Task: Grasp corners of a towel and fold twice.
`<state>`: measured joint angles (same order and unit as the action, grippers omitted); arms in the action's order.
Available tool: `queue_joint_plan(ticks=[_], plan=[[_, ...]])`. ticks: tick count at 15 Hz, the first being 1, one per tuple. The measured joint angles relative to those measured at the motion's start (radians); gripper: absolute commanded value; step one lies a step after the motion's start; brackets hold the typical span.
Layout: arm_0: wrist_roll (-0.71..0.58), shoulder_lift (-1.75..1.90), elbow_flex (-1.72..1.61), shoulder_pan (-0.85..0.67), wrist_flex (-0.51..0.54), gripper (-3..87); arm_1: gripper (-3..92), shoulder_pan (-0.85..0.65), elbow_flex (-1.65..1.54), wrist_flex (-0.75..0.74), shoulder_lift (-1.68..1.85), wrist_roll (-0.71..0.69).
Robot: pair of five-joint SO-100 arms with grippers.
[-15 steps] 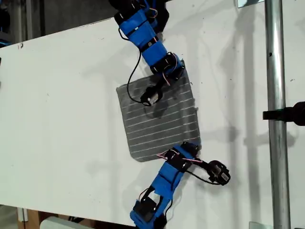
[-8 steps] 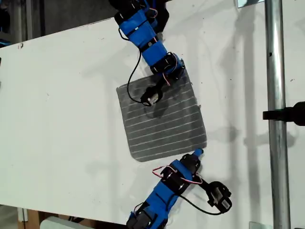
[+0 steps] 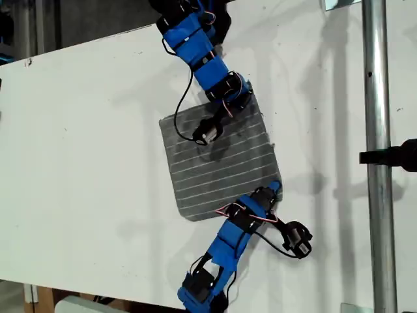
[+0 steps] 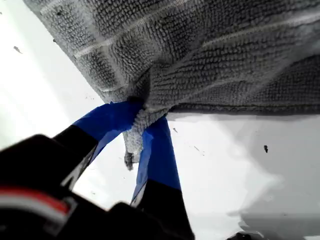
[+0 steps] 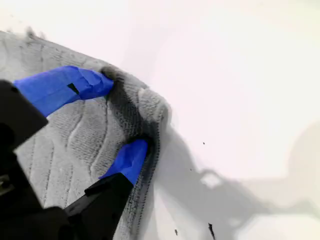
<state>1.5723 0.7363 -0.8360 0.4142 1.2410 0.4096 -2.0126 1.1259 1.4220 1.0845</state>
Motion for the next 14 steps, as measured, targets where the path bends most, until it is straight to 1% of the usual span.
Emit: queue_joint_plan(ticks=[2,4,5,7,11,13,14], plan=[[0.052,-0.064,0.032,-0.002,0.014,19.3,-0.2,0.000,0.000,0.006,-0.002,0.000],[0.135,-0.126,0.044,-0.002,0.074,14.7,-0.2,0.000,0.000,0.008,-0.005,0.000],[0.160,-0.129,0.046,0.003,0.114,10.4,-0.2,0.000,0.000,0.008,-0.006,0.000],[0.190,-0.127,0.048,0.002,0.179,-2.6,-0.2,0.000,0.000,0.008,-0.006,0.000],[0.204,-0.097,0.046,-0.003,0.210,-2.3,-0.2,0.000,0.006,0.008,-0.008,0.000],[0.193,-0.075,0.040,-0.002,0.204,-2.3,-0.2,0.000,0.011,0.012,-0.012,0.000],[0.166,-0.052,0.029,0.003,0.179,-2.3,-0.2,0.000,0.026,0.023,-0.018,0.000]])
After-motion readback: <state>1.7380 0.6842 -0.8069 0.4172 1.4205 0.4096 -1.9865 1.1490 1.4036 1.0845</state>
